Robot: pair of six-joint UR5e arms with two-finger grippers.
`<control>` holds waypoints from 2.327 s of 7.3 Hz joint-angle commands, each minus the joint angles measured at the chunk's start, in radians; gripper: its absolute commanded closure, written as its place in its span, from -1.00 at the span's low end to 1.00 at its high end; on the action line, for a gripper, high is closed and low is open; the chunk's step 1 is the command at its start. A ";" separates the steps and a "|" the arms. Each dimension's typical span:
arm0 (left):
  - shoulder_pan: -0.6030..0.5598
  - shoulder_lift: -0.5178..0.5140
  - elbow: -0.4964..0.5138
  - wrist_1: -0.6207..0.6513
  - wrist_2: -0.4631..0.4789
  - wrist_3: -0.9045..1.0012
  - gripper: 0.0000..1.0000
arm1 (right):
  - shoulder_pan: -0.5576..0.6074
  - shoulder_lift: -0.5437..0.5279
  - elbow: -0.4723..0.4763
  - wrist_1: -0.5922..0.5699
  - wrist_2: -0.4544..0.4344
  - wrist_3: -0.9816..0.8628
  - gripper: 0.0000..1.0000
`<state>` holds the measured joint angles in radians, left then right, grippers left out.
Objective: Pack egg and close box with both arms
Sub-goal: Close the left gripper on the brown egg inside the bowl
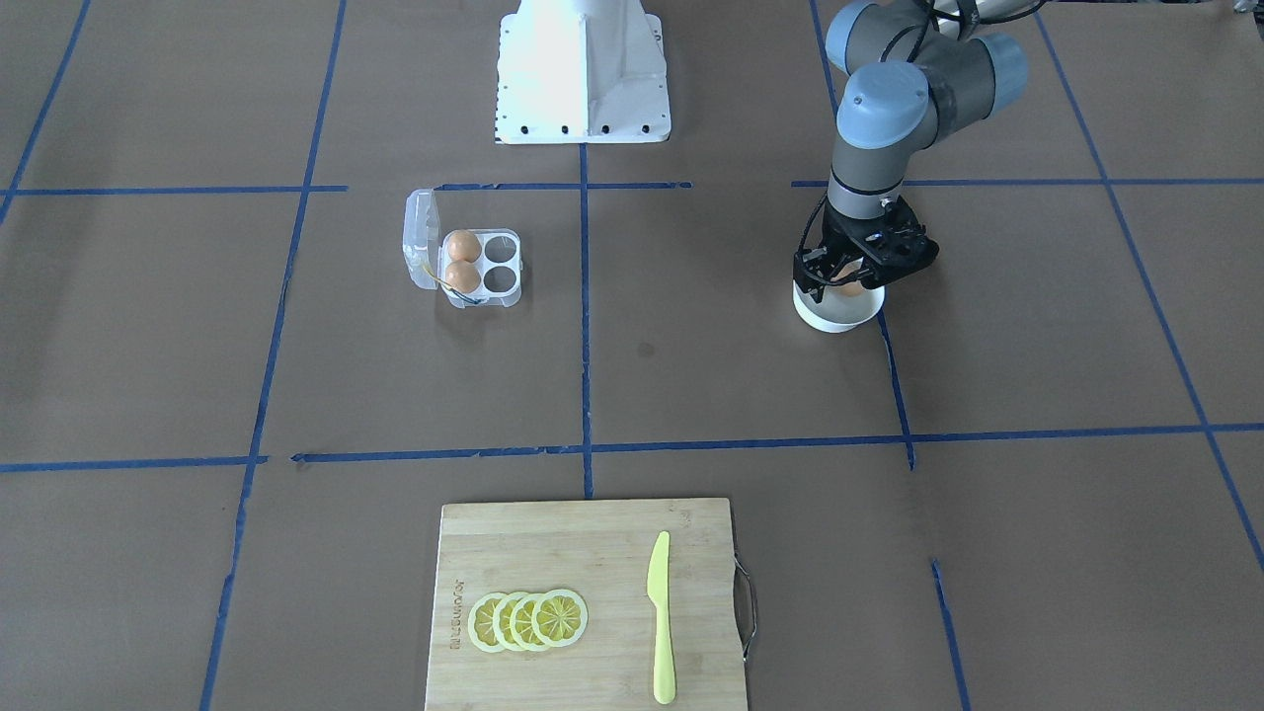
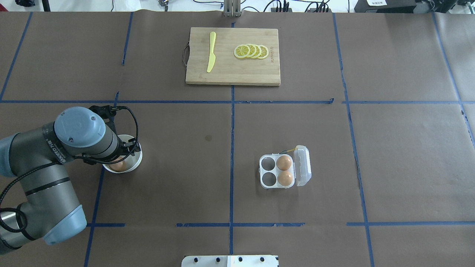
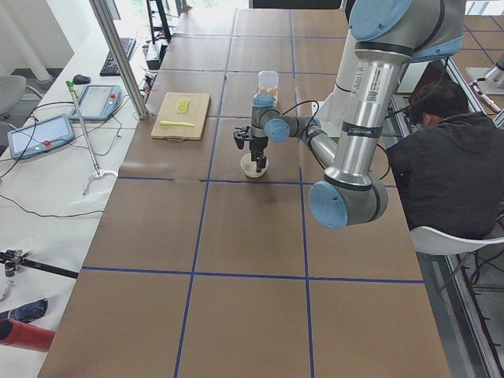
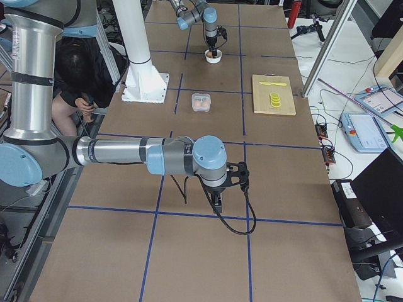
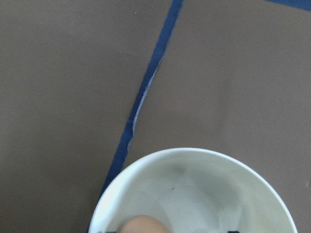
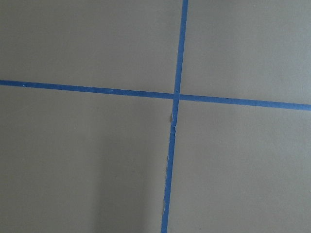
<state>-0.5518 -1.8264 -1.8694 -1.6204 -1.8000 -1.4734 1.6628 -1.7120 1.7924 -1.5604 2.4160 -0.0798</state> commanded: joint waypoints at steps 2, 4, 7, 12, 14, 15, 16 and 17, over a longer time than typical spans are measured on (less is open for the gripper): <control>0.004 -0.001 0.006 -0.001 -0.001 -0.001 -0.63 | 0.000 0.000 0.001 0.000 0.000 0.000 -1.00; 0.010 -0.001 0.009 -0.003 -0.001 -0.001 -0.63 | 0.000 0.002 0.001 0.000 0.000 -0.002 -1.00; 0.026 -0.017 0.016 -0.001 -0.002 -0.002 -0.63 | 0.000 0.003 0.001 0.000 0.000 -0.002 -1.00; 0.027 -0.017 0.016 -0.001 -0.002 -0.004 -0.40 | 0.000 0.003 0.002 0.000 0.014 -0.002 -1.00; 0.027 -0.017 0.018 -0.001 -0.002 -0.002 -0.25 | 0.000 0.003 0.004 0.002 0.018 -0.002 -1.00; 0.027 -0.017 0.016 -0.001 -0.002 -0.004 -0.10 | 0.000 0.003 0.004 0.000 0.018 -0.002 -1.00; 0.027 -0.017 0.015 0.000 -0.002 -0.004 0.07 | 0.000 0.003 0.004 0.002 0.018 -0.002 -1.00; 0.027 -0.019 0.015 0.000 -0.001 -0.004 0.39 | 0.000 0.003 0.004 0.002 0.018 -0.002 -1.00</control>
<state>-0.5246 -1.8440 -1.8537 -1.6204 -1.8022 -1.4770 1.6628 -1.7088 1.7963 -1.5589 2.4343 -0.0812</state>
